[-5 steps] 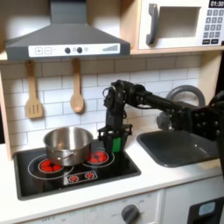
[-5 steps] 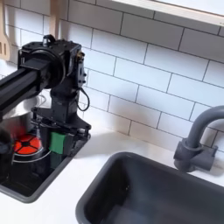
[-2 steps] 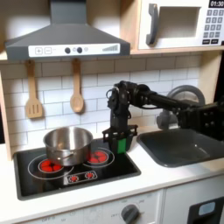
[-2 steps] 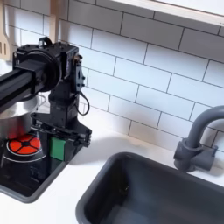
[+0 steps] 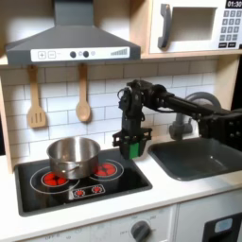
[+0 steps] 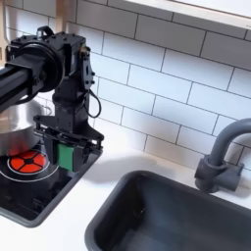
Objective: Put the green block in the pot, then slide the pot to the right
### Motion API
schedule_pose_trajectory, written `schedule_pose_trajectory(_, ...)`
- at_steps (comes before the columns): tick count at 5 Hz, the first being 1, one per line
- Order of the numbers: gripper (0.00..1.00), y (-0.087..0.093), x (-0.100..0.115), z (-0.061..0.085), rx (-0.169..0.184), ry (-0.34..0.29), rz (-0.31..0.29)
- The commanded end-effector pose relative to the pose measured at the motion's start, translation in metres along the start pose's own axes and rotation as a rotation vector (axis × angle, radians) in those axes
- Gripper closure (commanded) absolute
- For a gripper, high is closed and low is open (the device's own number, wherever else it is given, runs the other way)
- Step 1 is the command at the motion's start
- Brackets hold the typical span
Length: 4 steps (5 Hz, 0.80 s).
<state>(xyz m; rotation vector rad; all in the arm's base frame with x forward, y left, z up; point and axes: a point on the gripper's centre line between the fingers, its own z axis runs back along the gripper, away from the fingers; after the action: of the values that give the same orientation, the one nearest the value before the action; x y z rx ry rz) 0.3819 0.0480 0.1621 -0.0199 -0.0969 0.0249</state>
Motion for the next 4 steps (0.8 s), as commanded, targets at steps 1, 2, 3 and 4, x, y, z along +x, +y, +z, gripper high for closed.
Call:
schedule_pose_trajectory(1, 1.00, 0.011, -0.007, 0.032, -0.014, -0.070, -0.003)
schedule_pose_trajectory(2, 1.00, 0.021, -0.009, 0.043, -0.015, -0.102, -0.005)
schedule_pose_trajectory(3, 1.00, 0.034, -0.011, 0.043, -0.012, -0.106, 0.012)
schedule_pose_trajectory(4, 1.00, 0.052, -0.015, 0.051, -0.002, -0.126, 0.023)
